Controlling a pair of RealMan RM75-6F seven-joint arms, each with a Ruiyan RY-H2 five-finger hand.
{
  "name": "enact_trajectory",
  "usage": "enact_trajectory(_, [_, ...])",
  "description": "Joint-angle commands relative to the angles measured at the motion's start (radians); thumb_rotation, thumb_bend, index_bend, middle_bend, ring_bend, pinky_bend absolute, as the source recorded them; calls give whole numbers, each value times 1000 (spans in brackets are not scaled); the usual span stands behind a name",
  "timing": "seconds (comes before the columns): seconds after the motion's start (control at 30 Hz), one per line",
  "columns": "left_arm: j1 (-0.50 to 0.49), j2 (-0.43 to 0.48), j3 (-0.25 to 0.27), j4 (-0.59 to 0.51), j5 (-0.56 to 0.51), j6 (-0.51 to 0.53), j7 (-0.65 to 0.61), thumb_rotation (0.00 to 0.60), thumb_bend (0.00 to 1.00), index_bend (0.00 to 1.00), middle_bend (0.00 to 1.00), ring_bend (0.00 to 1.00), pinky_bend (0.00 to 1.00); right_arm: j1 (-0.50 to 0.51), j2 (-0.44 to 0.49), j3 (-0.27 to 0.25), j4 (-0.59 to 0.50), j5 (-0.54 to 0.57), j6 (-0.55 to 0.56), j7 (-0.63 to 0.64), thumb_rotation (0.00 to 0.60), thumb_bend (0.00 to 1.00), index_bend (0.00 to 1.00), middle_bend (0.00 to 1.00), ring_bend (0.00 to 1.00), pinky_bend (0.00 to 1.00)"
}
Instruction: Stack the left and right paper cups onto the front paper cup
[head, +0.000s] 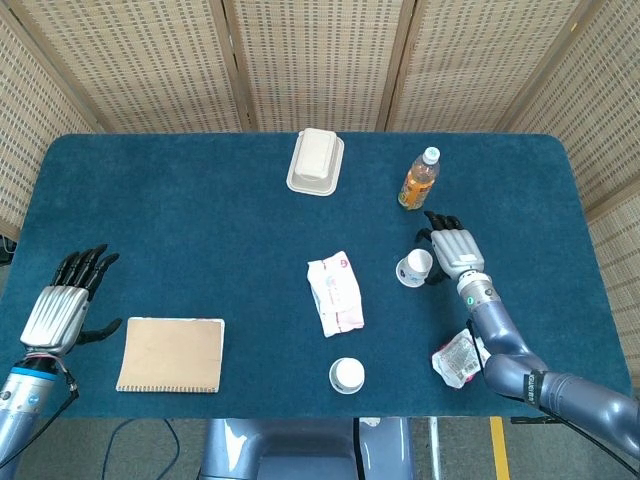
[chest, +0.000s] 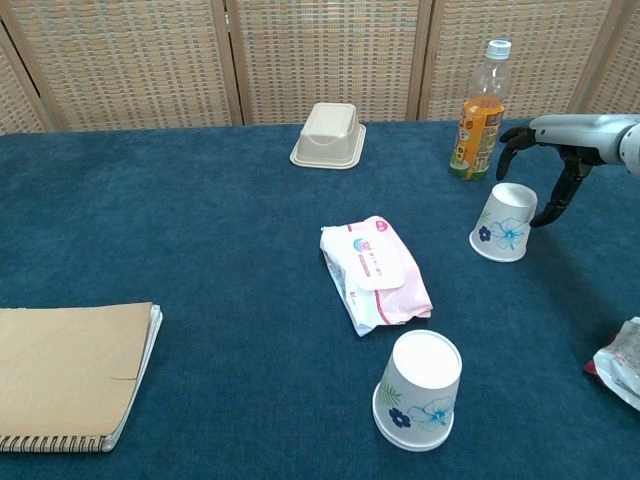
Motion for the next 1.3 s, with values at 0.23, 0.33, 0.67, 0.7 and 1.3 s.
enact_trajectory(0.23, [7,-4,-18,6,1,-20,-4,600,250,78,0,0,0,10,-32,-12,63,12,-21,31,600,234,495,98,0,0])
enact_trajectory(0.33, [10,-5,-25,8,-2,-26,-2,600,249,78,0,0,0,5,-35,-16,57,0,-13,44,600,235,516,113,0,0])
enact_trajectory(0.67, [18,-5,-43,15,-8,-42,-7,600,249,78,0,0,0,-29,60,9,-132,-121,110,87,600,236,528,119,0,0])
enact_trajectory(0.7, [18,-5,-44,17,-9,-44,-7,600,249,78,0,0,0,-37,78,11,-165,-140,128,94,600,236,528,119,0,0])
enact_trajectory(1.3, [36,-11,-63,16,6,-42,8,600,249,78,0,0,0,-191,320,-106,-588,-508,275,236,600,235,527,118,0,0])
